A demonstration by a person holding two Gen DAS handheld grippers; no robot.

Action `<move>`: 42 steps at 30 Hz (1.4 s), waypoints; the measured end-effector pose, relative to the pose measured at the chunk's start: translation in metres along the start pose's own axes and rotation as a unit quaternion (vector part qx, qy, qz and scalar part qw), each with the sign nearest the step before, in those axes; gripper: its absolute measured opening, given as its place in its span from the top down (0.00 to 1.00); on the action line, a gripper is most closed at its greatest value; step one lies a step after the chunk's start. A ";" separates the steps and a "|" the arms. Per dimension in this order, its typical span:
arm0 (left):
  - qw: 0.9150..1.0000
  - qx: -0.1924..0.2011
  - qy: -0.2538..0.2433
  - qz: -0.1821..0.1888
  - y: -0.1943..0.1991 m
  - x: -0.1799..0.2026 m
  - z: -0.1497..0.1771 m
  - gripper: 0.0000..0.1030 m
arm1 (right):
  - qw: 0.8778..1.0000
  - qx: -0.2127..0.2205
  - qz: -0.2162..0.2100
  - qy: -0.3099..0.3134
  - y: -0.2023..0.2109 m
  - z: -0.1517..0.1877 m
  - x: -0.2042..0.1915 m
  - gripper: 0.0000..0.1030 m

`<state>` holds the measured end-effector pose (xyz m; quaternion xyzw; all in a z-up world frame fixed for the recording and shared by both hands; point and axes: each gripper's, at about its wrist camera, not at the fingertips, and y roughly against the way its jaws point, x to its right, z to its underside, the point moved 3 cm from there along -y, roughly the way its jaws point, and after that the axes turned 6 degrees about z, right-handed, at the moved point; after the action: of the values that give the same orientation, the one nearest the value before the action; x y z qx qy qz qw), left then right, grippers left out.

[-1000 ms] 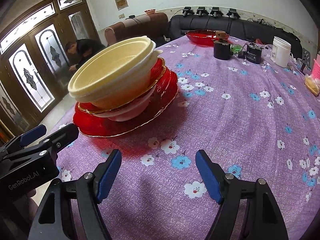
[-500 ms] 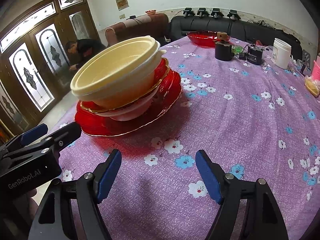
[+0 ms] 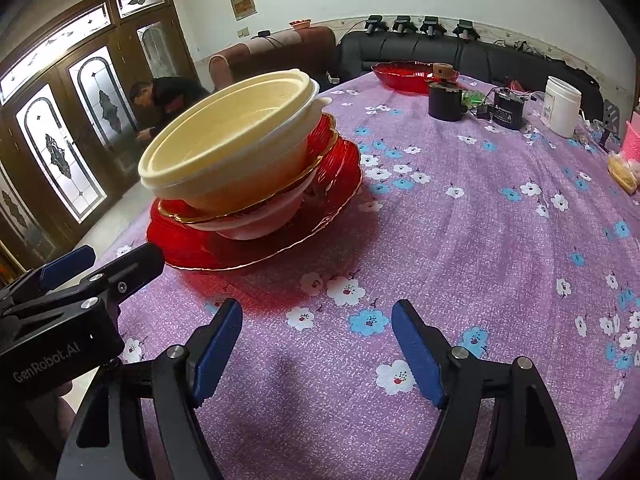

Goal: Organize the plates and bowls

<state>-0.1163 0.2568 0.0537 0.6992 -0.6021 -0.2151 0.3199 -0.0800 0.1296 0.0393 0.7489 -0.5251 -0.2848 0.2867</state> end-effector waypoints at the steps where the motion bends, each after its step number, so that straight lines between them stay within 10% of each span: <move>1: 1.000 0.000 0.000 0.000 0.000 0.000 0.000 0.08 | 1.000 0.000 -0.001 0.000 0.000 0.000 0.000 0.21; 13: 1.000 0.008 0.000 0.000 0.001 0.001 0.002 0.08 | 1.000 0.001 -0.001 0.004 -0.002 0.002 -0.003 0.21; 22: 0.972 0.230 0.001 -0.042 0.083 0.005 -0.006 0.00 | 1.000 0.012 -0.003 0.022 0.005 -0.004 -0.013 0.21; 42: 0.992 0.128 -0.004 -0.009 0.053 0.005 -0.031 0.00 | 0.997 0.025 -0.035 0.067 0.015 -0.027 -0.040 0.21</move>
<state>-0.1311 0.2539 0.1130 0.7390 -0.6196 -0.1413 0.2234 -0.0816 0.1667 0.0733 0.7913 -0.4852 -0.2302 0.2924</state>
